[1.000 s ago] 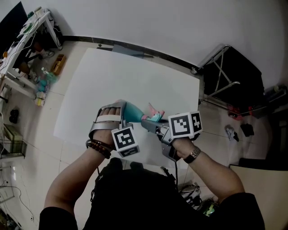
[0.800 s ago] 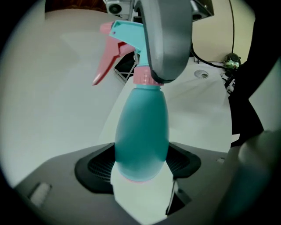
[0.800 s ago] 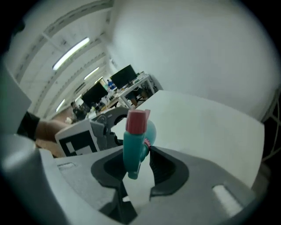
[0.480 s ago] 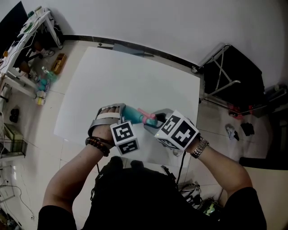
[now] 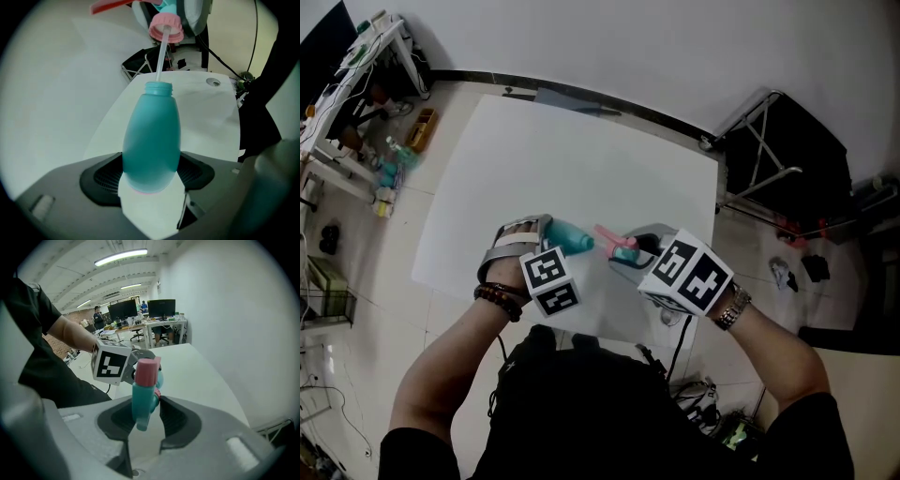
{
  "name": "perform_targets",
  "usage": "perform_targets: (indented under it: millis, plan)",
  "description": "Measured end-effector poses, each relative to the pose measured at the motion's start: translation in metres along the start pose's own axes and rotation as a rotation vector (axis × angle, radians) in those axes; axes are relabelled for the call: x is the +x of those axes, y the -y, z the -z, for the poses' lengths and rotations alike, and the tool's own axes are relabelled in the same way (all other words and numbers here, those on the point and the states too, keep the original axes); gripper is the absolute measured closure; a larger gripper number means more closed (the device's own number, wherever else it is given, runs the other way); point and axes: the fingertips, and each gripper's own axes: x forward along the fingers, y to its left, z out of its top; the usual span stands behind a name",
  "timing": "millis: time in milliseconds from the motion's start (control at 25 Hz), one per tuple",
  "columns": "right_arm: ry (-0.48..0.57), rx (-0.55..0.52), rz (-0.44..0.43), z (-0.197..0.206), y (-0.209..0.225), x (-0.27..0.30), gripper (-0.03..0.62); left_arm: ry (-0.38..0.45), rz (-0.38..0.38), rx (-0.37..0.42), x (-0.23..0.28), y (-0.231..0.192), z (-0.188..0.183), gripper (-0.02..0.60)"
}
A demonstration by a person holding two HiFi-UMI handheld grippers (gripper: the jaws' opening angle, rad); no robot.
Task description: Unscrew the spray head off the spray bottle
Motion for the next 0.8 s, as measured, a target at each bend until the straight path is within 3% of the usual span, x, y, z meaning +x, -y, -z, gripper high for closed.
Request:
perform_targets:
  millis: [360,800]
  plan:
    - [0.043,0.004,0.008,0.006,0.009,-0.029,0.473,0.0,0.045,-0.104,0.015,-0.003,0.017,0.196]
    - [0.13,0.095,-0.004,0.014,0.02,-0.05,0.473,0.042,0.128,-0.311,0.028,-0.006,0.025,0.195]
